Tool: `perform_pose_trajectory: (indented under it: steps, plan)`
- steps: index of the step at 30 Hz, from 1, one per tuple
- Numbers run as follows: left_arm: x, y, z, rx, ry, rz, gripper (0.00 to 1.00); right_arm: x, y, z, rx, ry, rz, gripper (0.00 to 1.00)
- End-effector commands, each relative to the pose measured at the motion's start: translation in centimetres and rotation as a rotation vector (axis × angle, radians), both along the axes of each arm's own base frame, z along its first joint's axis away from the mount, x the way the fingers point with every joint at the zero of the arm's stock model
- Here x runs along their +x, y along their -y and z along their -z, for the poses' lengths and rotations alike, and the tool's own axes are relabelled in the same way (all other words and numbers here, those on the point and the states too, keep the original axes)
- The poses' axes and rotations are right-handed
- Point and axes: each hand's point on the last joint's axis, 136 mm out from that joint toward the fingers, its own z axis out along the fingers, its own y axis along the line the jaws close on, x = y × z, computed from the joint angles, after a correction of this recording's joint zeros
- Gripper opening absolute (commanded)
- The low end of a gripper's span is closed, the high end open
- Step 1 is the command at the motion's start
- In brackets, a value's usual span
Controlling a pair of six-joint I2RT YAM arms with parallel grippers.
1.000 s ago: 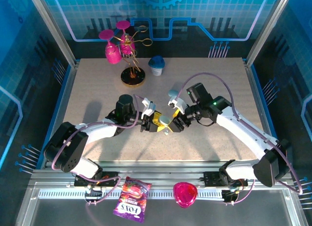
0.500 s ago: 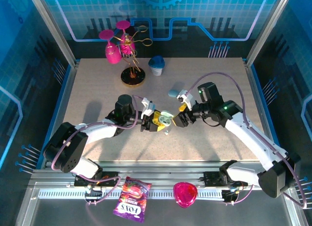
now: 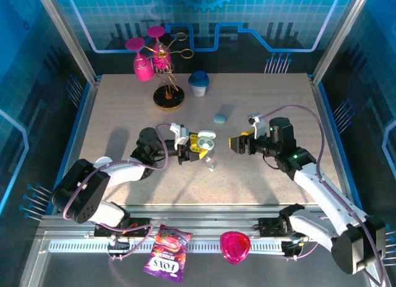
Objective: Insert the wireless bluetooth earbuds into the charging case
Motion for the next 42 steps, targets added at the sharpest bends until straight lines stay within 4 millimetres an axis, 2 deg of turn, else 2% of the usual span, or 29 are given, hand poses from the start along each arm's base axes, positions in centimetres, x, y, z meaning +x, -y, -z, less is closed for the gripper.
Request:
perform_pose_trajectory:
  steps: [1,4,8,18,19,26,36,42]
  plan:
    - [-0.1,-0.8,-2.8,-0.073,0.08,-0.043,0.23,2.0,0.9,2.0,0.046,-0.12,0.157,0.72]
    - [-0.4,-0.9,-3.4,-0.079,0.092,-0.042,0.23,2.3,0.4,4.6,0.027,-0.236,0.172,0.72]
    - [-0.9,-1.1,-3.9,-0.081,0.103,-0.038,0.23,2.2,-1.1,7.0,0.009,-0.32,0.157,0.68]
    - [-1.4,-1.2,-4.5,-0.082,0.122,-0.028,0.24,2.0,-5.2,12.0,-0.14,-0.44,0.057,0.47]
    - [-1.4,-1.2,-4.5,-0.082,0.121,-0.028,0.23,2.7,-6.0,11.6,-0.134,-0.431,0.043,0.46]
    - [-1.3,-1.0,-4.3,-0.085,0.11,-0.014,0.23,3.4,-9.7,13.7,-0.155,-0.479,-0.042,0.44]
    - [-1.2,-0.9,-4.3,-0.089,0.107,-0.007,0.23,3.3,-11.2,16.6,-0.168,-0.541,-0.06,0.44]
    - [-1.2,-0.8,-4.2,-0.087,0.103,-0.005,0.23,2.7,-12.1,17.4,-0.158,-0.566,-0.089,0.43]
